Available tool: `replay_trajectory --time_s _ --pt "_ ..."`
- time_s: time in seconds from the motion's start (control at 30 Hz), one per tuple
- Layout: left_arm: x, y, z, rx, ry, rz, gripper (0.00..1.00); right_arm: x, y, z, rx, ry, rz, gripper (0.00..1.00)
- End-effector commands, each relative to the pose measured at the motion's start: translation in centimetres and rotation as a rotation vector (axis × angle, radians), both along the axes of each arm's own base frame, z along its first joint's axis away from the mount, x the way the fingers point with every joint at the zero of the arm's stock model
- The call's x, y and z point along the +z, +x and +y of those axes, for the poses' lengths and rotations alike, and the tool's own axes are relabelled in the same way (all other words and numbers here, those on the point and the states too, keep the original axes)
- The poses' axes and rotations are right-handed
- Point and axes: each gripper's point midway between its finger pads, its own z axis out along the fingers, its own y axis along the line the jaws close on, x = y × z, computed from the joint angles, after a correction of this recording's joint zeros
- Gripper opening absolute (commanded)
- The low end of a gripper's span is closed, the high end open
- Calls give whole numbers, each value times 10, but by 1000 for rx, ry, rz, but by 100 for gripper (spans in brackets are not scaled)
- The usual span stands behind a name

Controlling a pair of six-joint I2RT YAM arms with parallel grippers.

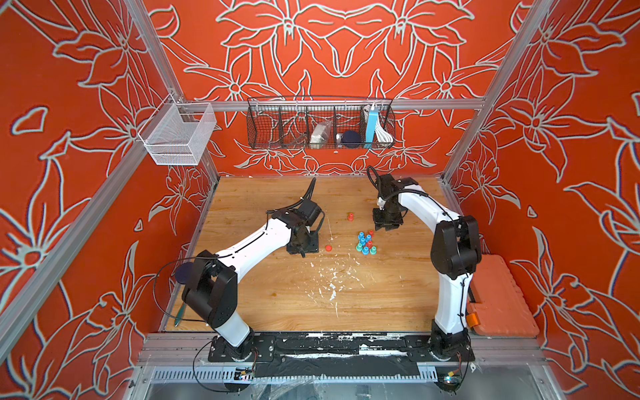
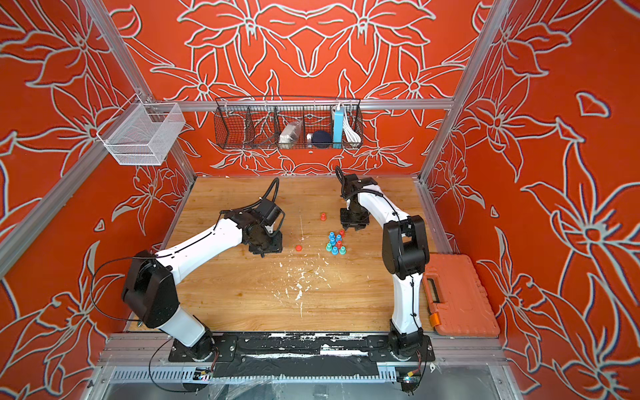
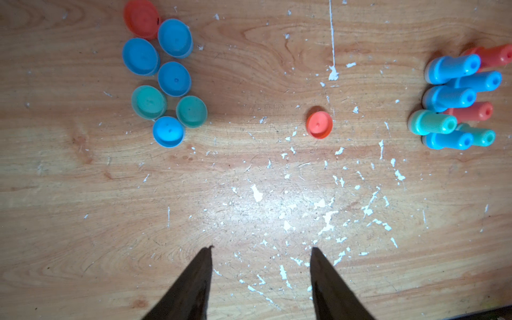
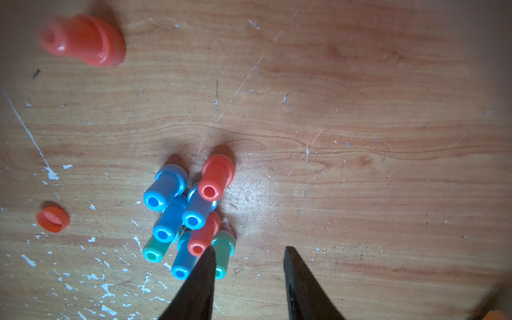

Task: Close the stamp cap
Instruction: Pick up the stamp from the center of the board.

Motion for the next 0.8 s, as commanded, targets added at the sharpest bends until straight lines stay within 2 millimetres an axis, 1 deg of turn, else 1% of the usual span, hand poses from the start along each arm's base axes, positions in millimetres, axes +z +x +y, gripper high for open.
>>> replay_trajectory --time_s 0.0,0.2,0.43,0.57,0.77 --pt "6 0 2 3 -15 -18 57 -11 -1 8 -21 15 29 43" --pt "5 1 5 10 -13 -15 57 -15 6 21 -19 11 31 43" --pt "5 2 10 22 -11 -17 57 -21 11 30 -14 -7 30 43" --pt "4 2 12 27 -12 -13 57 -23 12 30 -12 -24 31 43" --pt "0 0 16 39 -15 -5 57 -27 8 23 -10 -61 45 42"
